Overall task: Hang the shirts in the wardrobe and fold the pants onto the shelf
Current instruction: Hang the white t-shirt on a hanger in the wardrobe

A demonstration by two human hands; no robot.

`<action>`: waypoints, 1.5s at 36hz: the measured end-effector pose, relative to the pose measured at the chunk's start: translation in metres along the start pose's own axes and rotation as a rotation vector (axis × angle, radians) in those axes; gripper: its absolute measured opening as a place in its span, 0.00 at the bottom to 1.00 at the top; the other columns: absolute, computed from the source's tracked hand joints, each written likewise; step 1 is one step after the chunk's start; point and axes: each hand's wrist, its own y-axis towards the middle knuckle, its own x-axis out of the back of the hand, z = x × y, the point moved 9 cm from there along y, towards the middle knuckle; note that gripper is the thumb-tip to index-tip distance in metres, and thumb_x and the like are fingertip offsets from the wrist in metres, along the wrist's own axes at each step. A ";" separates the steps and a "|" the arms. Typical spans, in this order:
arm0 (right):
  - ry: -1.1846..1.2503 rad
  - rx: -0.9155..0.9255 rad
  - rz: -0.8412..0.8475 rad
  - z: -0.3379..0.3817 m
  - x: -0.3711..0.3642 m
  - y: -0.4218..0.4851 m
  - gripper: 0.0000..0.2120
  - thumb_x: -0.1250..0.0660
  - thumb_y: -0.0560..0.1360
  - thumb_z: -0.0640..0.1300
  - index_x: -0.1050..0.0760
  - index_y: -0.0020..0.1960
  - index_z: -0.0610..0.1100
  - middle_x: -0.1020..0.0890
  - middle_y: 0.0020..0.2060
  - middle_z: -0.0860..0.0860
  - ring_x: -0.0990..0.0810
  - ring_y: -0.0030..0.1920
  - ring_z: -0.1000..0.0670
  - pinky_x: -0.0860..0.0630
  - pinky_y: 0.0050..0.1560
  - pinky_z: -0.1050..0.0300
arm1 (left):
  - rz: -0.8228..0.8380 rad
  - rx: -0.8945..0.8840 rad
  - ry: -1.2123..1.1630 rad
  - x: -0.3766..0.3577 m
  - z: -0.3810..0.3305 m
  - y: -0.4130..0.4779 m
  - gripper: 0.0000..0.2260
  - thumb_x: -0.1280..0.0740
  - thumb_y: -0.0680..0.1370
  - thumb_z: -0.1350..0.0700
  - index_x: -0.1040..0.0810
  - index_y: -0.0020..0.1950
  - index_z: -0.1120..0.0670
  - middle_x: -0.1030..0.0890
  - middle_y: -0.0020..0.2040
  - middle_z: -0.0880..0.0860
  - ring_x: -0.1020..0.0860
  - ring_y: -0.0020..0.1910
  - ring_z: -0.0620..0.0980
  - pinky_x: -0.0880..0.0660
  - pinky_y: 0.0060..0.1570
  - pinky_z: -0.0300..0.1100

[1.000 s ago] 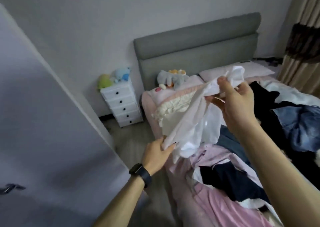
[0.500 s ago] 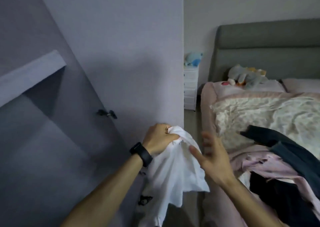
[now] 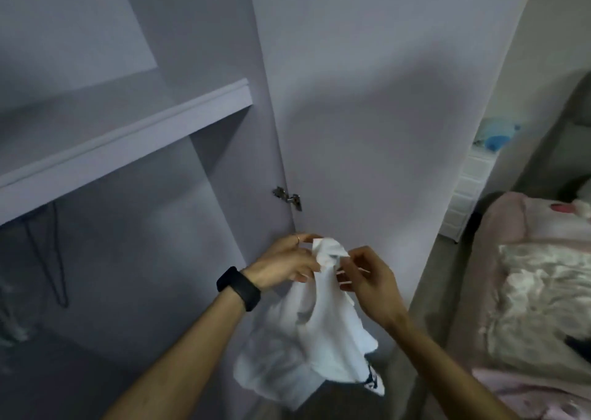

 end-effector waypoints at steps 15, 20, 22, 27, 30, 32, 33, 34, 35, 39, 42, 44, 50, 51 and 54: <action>-0.011 0.031 0.251 0.008 -0.064 0.058 0.04 0.28 0.78 0.48 0.22 0.50 0.52 0.17 0.45 0.60 0.17 0.47 0.57 0.24 0.47 0.65 | -0.636 -0.021 0.426 0.067 0.010 -0.026 0.07 0.32 0.71 0.43 0.22 0.41 0.45 0.17 0.33 0.42 0.18 0.34 0.48 0.20 0.41 0.50; -0.527 0.091 0.412 -0.026 -0.088 0.049 0.10 0.35 0.78 0.63 0.26 0.50 0.58 0.19 0.43 0.63 0.20 0.42 0.59 0.27 0.47 0.71 | -0.790 -0.036 0.424 0.098 0.000 -0.035 0.09 0.34 0.71 0.43 0.22 0.40 0.47 0.19 0.32 0.45 0.19 0.35 0.50 0.21 0.39 0.49; -0.785 0.157 0.346 -0.035 -0.087 0.055 0.12 0.40 0.81 0.60 0.25 0.54 0.53 0.21 0.47 0.58 0.21 0.44 0.55 0.25 0.50 0.62 | -0.875 -0.022 0.472 0.113 0.000 -0.043 0.11 0.35 0.71 0.42 0.23 0.37 0.48 0.20 0.31 0.45 0.21 0.35 0.50 0.22 0.37 0.46; -0.957 0.265 0.281 -0.024 -0.079 0.078 0.09 0.38 0.81 0.49 0.22 0.58 0.53 0.20 0.54 0.54 0.19 0.47 0.48 0.27 0.42 0.58 | -0.984 0.100 0.671 0.154 0.013 -0.064 0.14 0.39 0.72 0.41 0.24 0.35 0.50 0.23 0.31 0.47 0.24 0.34 0.54 0.31 0.32 0.41; -1.044 0.283 0.214 -0.007 -0.066 0.098 0.11 0.37 0.79 0.43 0.20 0.57 0.52 0.20 0.54 0.52 0.18 0.48 0.45 0.21 0.45 0.54 | -1.064 0.211 0.713 0.186 0.037 -0.091 0.14 0.39 0.76 0.45 0.26 0.37 0.53 0.24 0.32 0.49 0.25 0.33 0.54 0.33 0.32 0.41; -1.138 0.202 0.205 -0.002 -0.053 0.115 0.12 0.37 0.77 0.41 0.19 0.55 0.51 0.19 0.54 0.50 0.18 0.48 0.43 0.22 0.47 0.54 | -1.131 0.266 0.655 0.208 0.053 -0.113 0.14 0.40 0.77 0.45 0.27 0.37 0.53 0.22 0.34 0.52 0.25 0.35 0.57 0.31 0.34 0.43; -1.154 0.170 0.203 0.001 -0.048 0.123 0.11 0.36 0.76 0.40 0.19 0.54 0.51 0.19 0.53 0.49 0.18 0.47 0.43 0.23 0.46 0.55 | -1.166 0.277 0.631 0.216 0.057 -0.122 0.15 0.40 0.78 0.45 0.27 0.36 0.53 0.22 0.35 0.54 0.25 0.35 0.58 0.30 0.34 0.44; -1.128 0.154 0.197 0.005 -0.046 0.128 0.11 0.36 0.76 0.40 0.18 0.52 0.51 0.18 0.53 0.49 0.19 0.46 0.43 0.24 0.45 0.56 | -1.192 0.268 0.631 0.222 0.057 -0.128 0.16 0.41 0.78 0.46 0.28 0.35 0.53 0.22 0.34 0.54 0.26 0.33 0.57 0.32 0.33 0.43; -1.062 0.156 0.194 0.009 -0.051 0.130 0.10 0.35 0.76 0.41 0.18 0.52 0.51 0.17 0.52 0.49 0.19 0.46 0.44 0.24 0.45 0.56 | -1.206 0.249 0.650 0.225 0.055 -0.132 0.16 0.41 0.78 0.46 0.28 0.34 0.53 0.23 0.33 0.53 0.27 0.31 0.55 0.34 0.31 0.42; -0.677 0.126 0.342 0.010 -0.122 0.107 0.17 0.30 0.76 0.54 0.24 0.64 0.54 0.20 0.57 0.54 0.20 0.57 0.47 0.29 0.52 0.59 | -1.184 0.158 0.668 0.218 0.030 -0.125 0.15 0.40 0.76 0.47 0.29 0.33 0.54 0.25 0.29 0.50 0.29 0.29 0.51 0.39 0.28 0.40; -0.413 -0.048 0.564 -0.007 -0.195 0.071 0.34 0.28 0.73 0.63 0.35 0.75 0.59 0.29 0.65 0.57 0.23 0.62 0.49 0.22 0.55 0.54 | -1.168 0.057 0.598 0.213 0.015 -0.124 0.15 0.40 0.74 0.47 0.31 0.32 0.54 0.26 0.27 0.50 0.28 0.29 0.49 0.40 0.28 0.41; -0.248 -0.156 0.712 -0.012 -0.232 0.049 0.43 0.25 0.71 0.62 0.44 0.79 0.63 0.34 0.71 0.57 0.22 0.59 0.50 0.18 0.49 0.57 | -1.140 -0.015 0.608 0.210 0.007 -0.127 0.15 0.42 0.73 0.45 0.31 0.32 0.54 0.26 0.27 0.49 0.28 0.30 0.47 0.39 0.28 0.40; -0.259 -0.137 1.042 -0.006 -0.292 0.024 0.34 0.21 0.69 0.47 0.31 0.71 0.63 0.24 0.63 0.57 0.16 0.49 0.50 0.17 0.45 0.56 | -1.110 -0.155 0.513 0.223 0.007 -0.154 0.16 0.36 0.74 0.48 0.34 0.31 0.55 0.25 0.28 0.51 0.27 0.29 0.50 0.31 0.31 0.44; -0.282 -0.136 1.064 -0.006 -0.298 0.023 0.23 0.21 0.70 0.45 0.24 0.61 0.58 0.18 0.54 0.56 0.15 0.46 0.49 0.16 0.49 0.50 | -1.123 -0.164 0.474 0.230 0.011 -0.162 0.16 0.35 0.75 0.50 0.33 0.31 0.56 0.25 0.28 0.54 0.28 0.29 0.51 0.30 0.34 0.45; -0.394 -0.082 1.083 -0.005 -0.305 0.027 0.09 0.22 0.69 0.46 0.22 0.37 0.51 0.18 0.34 0.54 0.19 0.37 0.53 0.20 0.49 0.49 | -1.141 -0.197 0.342 0.248 0.027 -0.181 0.16 0.33 0.76 0.52 0.31 0.34 0.60 0.27 0.30 0.59 0.32 0.29 0.49 0.31 0.34 0.44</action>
